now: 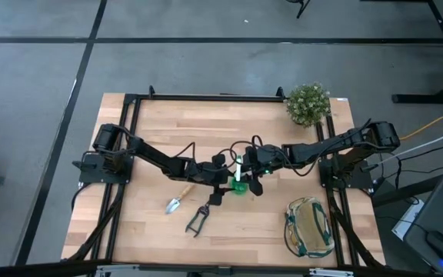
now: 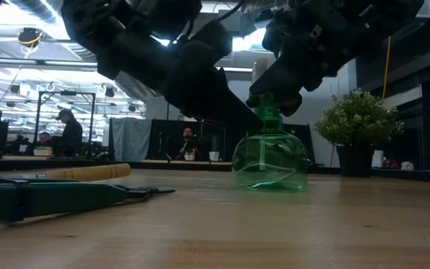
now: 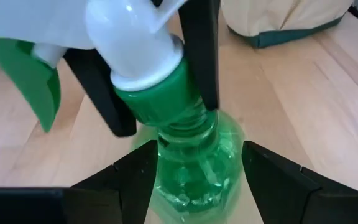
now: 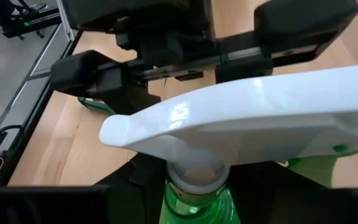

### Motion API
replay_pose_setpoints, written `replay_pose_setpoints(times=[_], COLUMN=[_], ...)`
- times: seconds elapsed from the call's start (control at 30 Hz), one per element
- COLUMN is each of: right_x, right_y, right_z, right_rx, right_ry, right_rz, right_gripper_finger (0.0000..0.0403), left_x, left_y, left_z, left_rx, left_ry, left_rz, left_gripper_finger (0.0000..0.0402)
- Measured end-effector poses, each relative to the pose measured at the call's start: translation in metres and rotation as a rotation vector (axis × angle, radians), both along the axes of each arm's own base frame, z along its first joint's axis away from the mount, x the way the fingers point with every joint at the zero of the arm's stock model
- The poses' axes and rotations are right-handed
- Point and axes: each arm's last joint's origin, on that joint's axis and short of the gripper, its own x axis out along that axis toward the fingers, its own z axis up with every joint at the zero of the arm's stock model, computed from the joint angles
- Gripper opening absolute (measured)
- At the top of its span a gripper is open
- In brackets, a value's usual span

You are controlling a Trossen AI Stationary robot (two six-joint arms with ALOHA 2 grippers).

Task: Pick & Place Garden tools in Gardening bag
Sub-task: Put the green spray bottle into the gardening bag

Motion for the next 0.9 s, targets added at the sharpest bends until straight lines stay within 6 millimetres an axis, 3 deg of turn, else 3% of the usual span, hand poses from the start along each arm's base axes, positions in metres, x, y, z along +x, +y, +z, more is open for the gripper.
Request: replay_pose_setpoints(times=[0.33,0.9], right_x=[-0.0001,0.0000], right_y=[0.0002,0.0001], right_z=[-0.0001,0.0000], right_rx=[0.002,0.002], right_ry=[0.002,0.000], right_rz=[0.004,0.003], right_gripper_finger=[0.0149,0.0149], left_x=[0.0047,0.0067], left_y=[0.0053,0.0059], left_z=[0.0085,0.0062], left_rx=[-0.014,-0.032], left_ry=[-0.083,-0.100], left_rz=[0.040,0.021], left_gripper_finger=[0.0235,0.0238])
